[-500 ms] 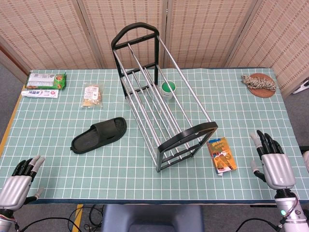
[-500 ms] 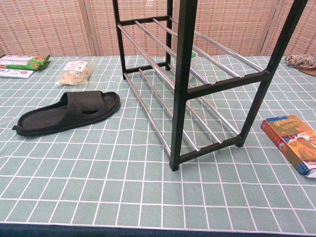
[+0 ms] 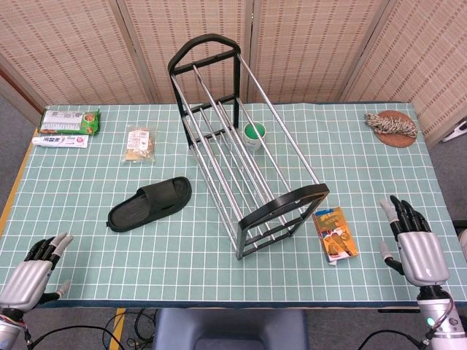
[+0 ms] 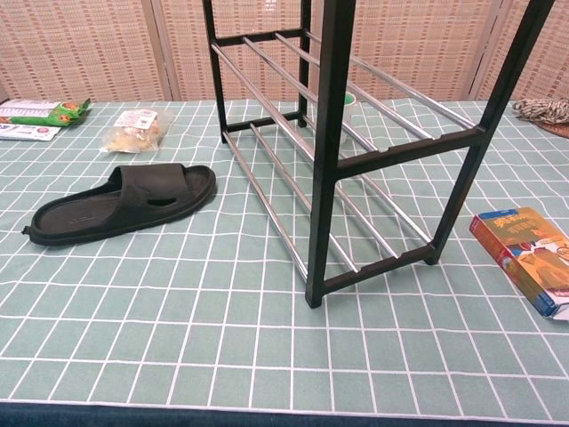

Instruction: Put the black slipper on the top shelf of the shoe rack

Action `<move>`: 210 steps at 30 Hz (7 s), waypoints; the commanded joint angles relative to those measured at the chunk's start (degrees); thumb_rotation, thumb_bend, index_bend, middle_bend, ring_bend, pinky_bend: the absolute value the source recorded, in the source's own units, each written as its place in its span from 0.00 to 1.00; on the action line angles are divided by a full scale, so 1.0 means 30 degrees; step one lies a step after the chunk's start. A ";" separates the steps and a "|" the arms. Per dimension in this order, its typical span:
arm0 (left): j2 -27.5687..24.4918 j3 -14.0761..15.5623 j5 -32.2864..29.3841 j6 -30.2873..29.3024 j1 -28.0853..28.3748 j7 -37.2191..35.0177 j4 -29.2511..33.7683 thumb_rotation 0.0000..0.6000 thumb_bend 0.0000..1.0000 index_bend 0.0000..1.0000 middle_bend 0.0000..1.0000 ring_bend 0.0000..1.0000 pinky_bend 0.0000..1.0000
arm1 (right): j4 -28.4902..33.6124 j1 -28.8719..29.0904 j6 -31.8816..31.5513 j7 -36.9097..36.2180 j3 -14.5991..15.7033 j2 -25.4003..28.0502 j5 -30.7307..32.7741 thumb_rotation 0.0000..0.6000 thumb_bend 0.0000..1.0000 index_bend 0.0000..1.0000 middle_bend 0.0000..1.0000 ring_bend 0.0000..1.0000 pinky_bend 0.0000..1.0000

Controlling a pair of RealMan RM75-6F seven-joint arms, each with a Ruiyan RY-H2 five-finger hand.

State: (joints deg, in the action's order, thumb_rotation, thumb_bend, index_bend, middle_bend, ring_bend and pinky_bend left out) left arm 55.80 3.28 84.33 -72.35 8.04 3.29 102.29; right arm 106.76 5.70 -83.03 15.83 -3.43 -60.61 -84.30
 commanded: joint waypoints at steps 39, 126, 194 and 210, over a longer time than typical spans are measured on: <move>0.0234 -0.2587 -2.0314 0.6552 1.1291 0.8244 0.2369 1.00 0.33 0.00 0.00 0.00 0.01 | -0.0875 0.0533 0.0553 -0.4365 0.0056 0.0913 -0.1066 1.00 0.41 0.00 0.00 0.00 0.12; 0.9502 -0.5351 -3.2868 0.3604 1.7194 1.7895 -0.5351 1.00 0.27 0.00 0.00 0.00 0.00 | -0.2471 0.0485 -0.0721 -1.1431 0.0394 0.2468 -0.2828 1.00 0.42 0.00 0.00 0.00 0.12; 0.4590 -0.6905 -3.1184 0.3549 1.5756 1.7615 -0.0504 1.00 0.27 0.30 0.37 0.24 0.21 | -0.2392 0.0650 -0.0212 -1.0381 0.0273 0.2193 -0.2236 1.00 0.44 0.00 0.00 0.00 0.11; 0.1958 -0.7036 -3.2526 0.3628 1.7432 1.8864 0.0979 1.00 0.27 0.30 0.37 0.24 0.21 | -0.2599 0.0721 -0.0048 -0.9620 0.0150 0.1885 -0.1945 1.00 0.44 0.00 0.00 0.00 0.12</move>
State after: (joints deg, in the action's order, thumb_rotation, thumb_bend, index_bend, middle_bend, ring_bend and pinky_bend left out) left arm 62.56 -17.64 -12.96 -61.69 60.07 59.86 104.57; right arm 98.95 7.83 -83.24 -13.16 -2.96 -54.88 -90.20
